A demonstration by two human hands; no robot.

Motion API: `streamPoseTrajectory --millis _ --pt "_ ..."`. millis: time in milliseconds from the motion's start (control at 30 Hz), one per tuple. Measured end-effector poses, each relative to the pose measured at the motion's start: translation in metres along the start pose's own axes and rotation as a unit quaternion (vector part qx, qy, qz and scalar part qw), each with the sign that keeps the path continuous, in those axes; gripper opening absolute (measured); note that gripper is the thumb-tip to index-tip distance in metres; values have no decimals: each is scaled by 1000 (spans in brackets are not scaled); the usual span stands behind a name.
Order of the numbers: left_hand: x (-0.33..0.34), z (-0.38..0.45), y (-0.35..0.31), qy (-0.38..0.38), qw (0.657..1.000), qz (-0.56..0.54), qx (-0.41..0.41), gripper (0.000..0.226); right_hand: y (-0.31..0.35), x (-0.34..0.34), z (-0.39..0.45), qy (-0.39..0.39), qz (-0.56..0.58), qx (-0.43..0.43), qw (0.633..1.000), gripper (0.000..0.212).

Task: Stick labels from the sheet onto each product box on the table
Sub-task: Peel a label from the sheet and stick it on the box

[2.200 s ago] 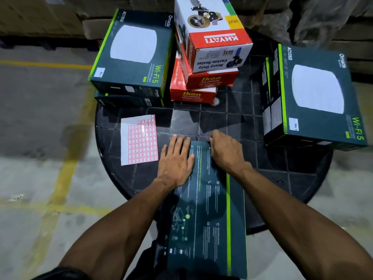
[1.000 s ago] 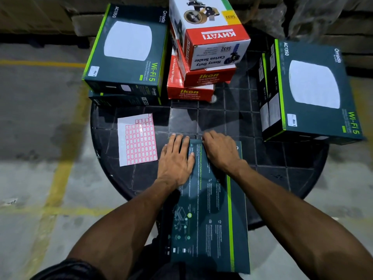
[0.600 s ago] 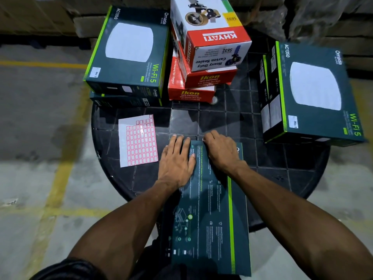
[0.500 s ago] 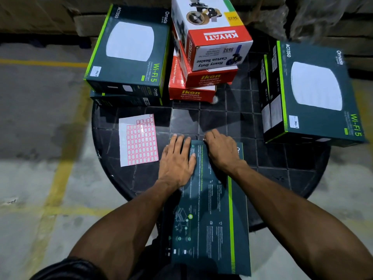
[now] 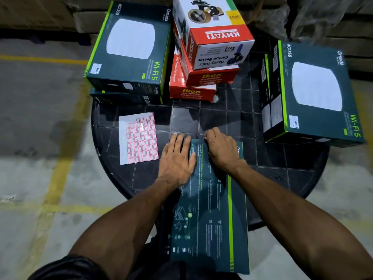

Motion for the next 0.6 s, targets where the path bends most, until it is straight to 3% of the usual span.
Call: streamPoseTrajectory --millis 400,533,600 --pt "0 0 0 -6 1000 -7 1 61 -3 6 -4 -34 8 -30 999 7" --pt "1 1 0 -8 1000 -8 -1 61 -6 11 -12 -76 9 -63 995 12" --pt "2 1 0 -8 1000 -6 -1 61 -6 13 -20 -93 0 -73 993 24"
Point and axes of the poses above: each hand's wrist, its own z-axis towards the middle knuckle, its own x-axis out of the palm, y = z × x, the point moved 4 cm from there along z, towards the middle knuckle, and after that the axes turned 1 degree about -x, right-handed, at the moved point
